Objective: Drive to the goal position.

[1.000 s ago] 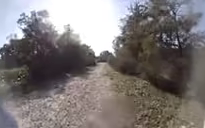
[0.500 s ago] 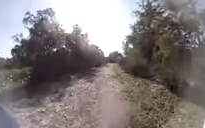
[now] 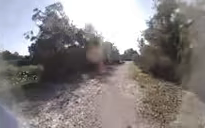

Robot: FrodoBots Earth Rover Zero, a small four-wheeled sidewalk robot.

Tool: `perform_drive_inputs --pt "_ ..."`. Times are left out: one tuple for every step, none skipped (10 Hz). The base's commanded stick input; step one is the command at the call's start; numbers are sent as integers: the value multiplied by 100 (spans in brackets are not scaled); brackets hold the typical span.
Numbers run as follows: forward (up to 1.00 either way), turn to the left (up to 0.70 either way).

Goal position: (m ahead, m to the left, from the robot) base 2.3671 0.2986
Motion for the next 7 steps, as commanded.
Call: perform_drive_inputs --pt "70 0" --pt "70 0" --pt "70 0" --pt "70 0" --pt "12 0" --pt "0 0" --pt "0 0"
